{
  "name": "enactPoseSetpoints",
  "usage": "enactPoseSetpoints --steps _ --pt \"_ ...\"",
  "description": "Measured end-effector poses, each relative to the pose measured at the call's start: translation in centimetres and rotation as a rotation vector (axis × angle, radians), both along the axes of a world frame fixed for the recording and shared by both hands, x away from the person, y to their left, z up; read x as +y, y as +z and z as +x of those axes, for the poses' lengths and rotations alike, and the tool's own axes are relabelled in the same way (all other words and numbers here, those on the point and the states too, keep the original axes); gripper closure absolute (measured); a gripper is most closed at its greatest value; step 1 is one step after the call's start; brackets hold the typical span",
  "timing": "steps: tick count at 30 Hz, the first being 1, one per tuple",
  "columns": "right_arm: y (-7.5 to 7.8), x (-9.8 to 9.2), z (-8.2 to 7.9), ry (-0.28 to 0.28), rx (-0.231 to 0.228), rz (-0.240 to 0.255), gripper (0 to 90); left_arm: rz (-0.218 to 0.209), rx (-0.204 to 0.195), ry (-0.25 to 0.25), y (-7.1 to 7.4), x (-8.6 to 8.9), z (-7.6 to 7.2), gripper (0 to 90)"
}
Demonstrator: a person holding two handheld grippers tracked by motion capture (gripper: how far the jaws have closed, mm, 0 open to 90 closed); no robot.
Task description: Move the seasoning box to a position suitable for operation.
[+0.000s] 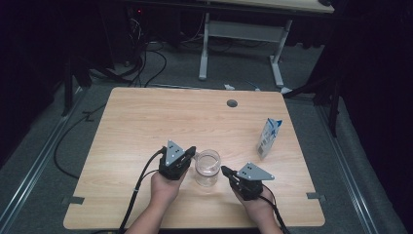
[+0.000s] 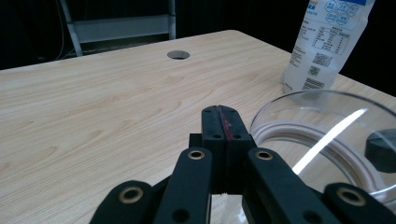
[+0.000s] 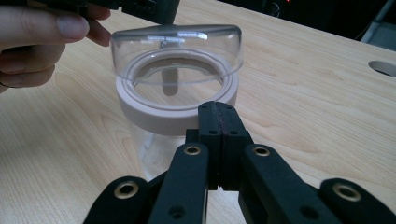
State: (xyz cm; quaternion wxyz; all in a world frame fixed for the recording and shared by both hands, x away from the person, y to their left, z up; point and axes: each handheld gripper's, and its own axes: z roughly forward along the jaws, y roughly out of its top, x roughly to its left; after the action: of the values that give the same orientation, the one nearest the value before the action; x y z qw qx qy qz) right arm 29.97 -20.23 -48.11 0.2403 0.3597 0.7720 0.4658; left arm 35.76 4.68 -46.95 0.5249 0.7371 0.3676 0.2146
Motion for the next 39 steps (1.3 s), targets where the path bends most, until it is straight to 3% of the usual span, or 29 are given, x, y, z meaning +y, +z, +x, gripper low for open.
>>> enactPoseSetpoints --steps 17,19,27,32,39 --pt "0.8 0.8 -0.4 0.020 -0.037 0.012 90.0 -0.001 -0.001 0.002 0.0 0.1 -0.1 90.0" --pt "0.9 0.9 -0.5 0.019 -0.036 0.016 90.0 -0.018 0.001 0.006 0.1 0.5 -0.3 90.0" --pt "1.1 0.9 -0.6 0.026 -0.041 0.033 90.0 -0.010 0.015 -0.021 -0.6 2.0 -2.7 90.0" --pt "1.3 0.9 -0.6 0.026 -0.043 0.043 90.0 -0.030 0.043 -0.057 -1.8 1.7 -4.2 90.0" --pt "1.5 1.0 -0.7 0.030 -0.050 0.045 90.0 -0.051 0.049 -0.096 -2.2 1.0 -5.5 90.0"
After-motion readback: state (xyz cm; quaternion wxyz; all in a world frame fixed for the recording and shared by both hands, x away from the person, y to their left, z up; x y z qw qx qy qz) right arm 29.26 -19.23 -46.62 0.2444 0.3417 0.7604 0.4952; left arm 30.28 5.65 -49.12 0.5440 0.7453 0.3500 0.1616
